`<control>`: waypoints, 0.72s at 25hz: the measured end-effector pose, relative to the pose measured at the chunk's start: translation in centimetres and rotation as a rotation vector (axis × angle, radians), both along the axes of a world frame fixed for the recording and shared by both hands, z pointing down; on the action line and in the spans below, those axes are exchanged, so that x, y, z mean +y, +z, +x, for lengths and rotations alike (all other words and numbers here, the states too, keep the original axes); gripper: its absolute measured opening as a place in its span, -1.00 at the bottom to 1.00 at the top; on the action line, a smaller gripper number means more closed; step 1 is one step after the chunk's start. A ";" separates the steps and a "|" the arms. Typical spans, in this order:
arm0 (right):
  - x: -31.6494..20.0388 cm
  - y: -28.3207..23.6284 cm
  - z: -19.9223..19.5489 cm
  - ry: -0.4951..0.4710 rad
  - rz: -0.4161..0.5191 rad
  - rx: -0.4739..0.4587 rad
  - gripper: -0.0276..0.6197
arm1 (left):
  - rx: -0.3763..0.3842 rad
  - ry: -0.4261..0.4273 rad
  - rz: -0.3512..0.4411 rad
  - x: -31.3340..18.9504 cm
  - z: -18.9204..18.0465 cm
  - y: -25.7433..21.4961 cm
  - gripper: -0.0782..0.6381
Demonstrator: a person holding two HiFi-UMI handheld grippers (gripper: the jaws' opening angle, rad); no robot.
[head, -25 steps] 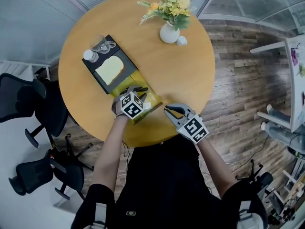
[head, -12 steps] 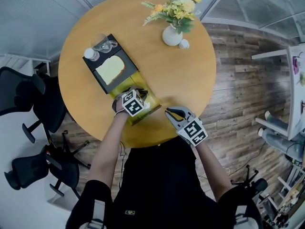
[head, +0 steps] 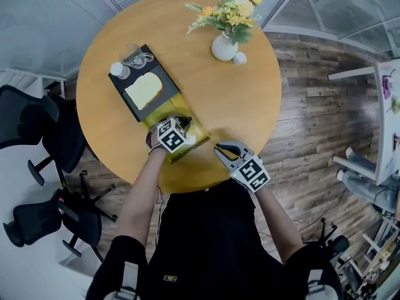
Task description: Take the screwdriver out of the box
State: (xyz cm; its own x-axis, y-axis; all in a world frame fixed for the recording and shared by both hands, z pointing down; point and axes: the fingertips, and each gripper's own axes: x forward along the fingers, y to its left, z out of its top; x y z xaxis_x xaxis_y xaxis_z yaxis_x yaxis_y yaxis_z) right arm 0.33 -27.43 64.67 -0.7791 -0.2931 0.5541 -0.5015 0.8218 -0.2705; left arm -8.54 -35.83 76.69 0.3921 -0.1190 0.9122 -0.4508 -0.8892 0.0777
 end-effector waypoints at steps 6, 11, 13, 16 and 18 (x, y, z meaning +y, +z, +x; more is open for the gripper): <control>0.3 -0.3 -0.5 -0.024 0.020 0.009 -0.84 | 0.038 -0.046 0.043 0.6 -1.0 -2.1 -0.58; 0.9 -0.7 -1.4 -0.032 0.032 -0.002 -0.84 | 0.090 -0.116 0.100 0.9 -2.1 -4.8 -0.58; 1.5 -0.9 -1.8 -0.040 0.035 -0.002 -0.84 | 0.122 -0.148 0.126 1.3 -2.4 -6.2 -0.58; 2.3 -1.5 -2.4 -0.044 0.048 -0.004 -0.84 | 0.147 -0.175 0.175 2.1 -3.1 -8.0 -0.58; 2.8 -2.0 -2.9 -0.045 0.057 -0.007 -0.84 | 0.166 -0.201 0.193 2.8 -3.8 -8.9 -0.58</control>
State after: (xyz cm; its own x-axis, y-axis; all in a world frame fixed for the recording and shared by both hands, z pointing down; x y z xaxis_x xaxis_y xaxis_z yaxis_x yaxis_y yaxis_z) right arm -2.53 -24.66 62.69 -0.7964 -0.2884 0.5316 -0.4616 0.8578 -0.2261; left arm -12.31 -33.00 67.79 0.4851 -0.3735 0.7907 -0.6138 -0.7895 0.0036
